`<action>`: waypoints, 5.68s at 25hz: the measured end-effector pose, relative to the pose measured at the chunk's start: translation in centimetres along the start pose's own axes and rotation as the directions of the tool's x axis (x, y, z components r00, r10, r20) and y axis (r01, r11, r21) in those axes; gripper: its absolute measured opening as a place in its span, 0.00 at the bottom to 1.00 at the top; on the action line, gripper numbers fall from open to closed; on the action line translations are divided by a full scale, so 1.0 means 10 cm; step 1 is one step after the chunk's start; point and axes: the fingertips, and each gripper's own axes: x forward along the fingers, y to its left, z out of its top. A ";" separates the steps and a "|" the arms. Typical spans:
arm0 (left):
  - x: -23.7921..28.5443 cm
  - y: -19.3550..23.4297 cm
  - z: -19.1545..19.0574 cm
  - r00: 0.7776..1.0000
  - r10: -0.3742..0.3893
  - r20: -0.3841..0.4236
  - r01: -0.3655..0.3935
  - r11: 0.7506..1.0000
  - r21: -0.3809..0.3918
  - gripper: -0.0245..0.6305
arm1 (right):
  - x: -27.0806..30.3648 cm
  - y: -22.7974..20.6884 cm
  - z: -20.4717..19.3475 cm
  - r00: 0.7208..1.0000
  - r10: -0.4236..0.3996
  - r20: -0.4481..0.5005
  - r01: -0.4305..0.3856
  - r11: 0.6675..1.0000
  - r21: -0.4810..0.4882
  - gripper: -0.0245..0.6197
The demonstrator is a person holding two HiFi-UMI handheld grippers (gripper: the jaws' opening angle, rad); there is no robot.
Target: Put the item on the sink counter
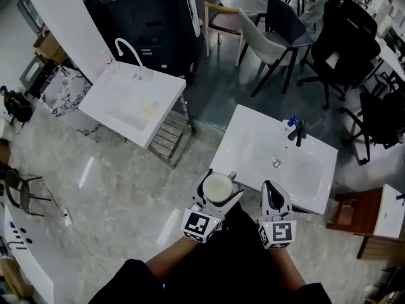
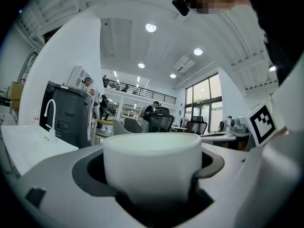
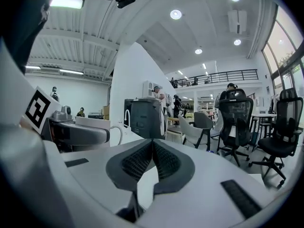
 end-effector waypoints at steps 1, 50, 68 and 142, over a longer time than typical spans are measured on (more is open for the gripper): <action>0.12 0.05 0.00 1.000 -0.001 -0.006 0.001 1.000 0.003 0.73 | 0.09 -0.07 -0.01 1.000 0.001 -0.004 -0.001 1.000 0.008 0.09; 4.55 1.75 -1.95 0.966 0.076 -0.247 -0.065 0.996 0.053 0.73 | 3.43 -2.19 -1.11 0.978 0.123 -0.168 -0.108 0.990 0.095 0.09; 4.64 1.83 -2.17 0.980 -0.019 -0.198 0.037 0.996 0.087 0.73 | 3.52 -2.02 -1.19 0.967 0.141 -0.213 -0.118 0.986 0.116 0.09; 0.14 -1.63 -0.19 0.989 -0.050 -0.137 0.043 0.998 -0.050 0.06 | -1.45 -0.82 -0.17 0.994 -0.104 -0.031 0.106 0.991 0.075 0.09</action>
